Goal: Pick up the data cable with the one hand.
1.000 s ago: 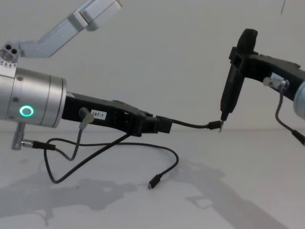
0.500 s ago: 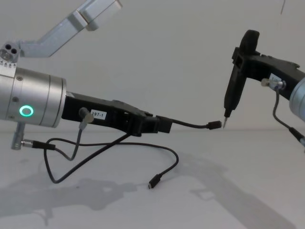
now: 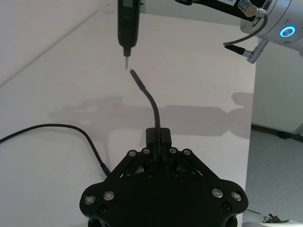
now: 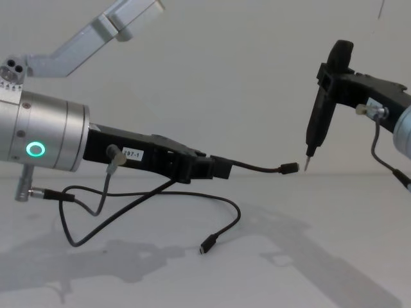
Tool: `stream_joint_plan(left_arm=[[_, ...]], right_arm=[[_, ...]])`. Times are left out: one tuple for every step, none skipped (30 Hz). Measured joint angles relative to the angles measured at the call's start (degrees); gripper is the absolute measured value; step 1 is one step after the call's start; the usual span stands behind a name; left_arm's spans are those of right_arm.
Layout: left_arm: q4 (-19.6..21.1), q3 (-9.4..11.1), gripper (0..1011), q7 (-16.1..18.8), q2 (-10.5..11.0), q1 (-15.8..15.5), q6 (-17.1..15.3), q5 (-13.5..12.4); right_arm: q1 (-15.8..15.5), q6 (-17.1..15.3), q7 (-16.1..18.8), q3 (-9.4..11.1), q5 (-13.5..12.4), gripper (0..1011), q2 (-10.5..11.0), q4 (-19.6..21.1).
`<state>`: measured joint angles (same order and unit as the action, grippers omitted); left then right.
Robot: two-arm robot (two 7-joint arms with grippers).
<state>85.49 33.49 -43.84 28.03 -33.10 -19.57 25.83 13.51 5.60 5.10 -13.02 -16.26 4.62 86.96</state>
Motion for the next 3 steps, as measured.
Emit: stream_joint_plan(left_arm=[[0.0,0.0,40,0.0,0.0,0.0,0.0,0.0],[0.0,0.0,40,0.0,0.0,0.0,0.0,0.0],[0.0,0.0,40,0.0,0.0,0.0,0.0,0.0]], right_arm=[[0.0,-0.1,0.0,0.1,0.0,279,0.0,0.0],[0.0,-0.1,0.1,0.1,0.0,279,0.0,0.0],[0.0,-0.2,0.1,0.1,0.0,279,0.0,0.1]])
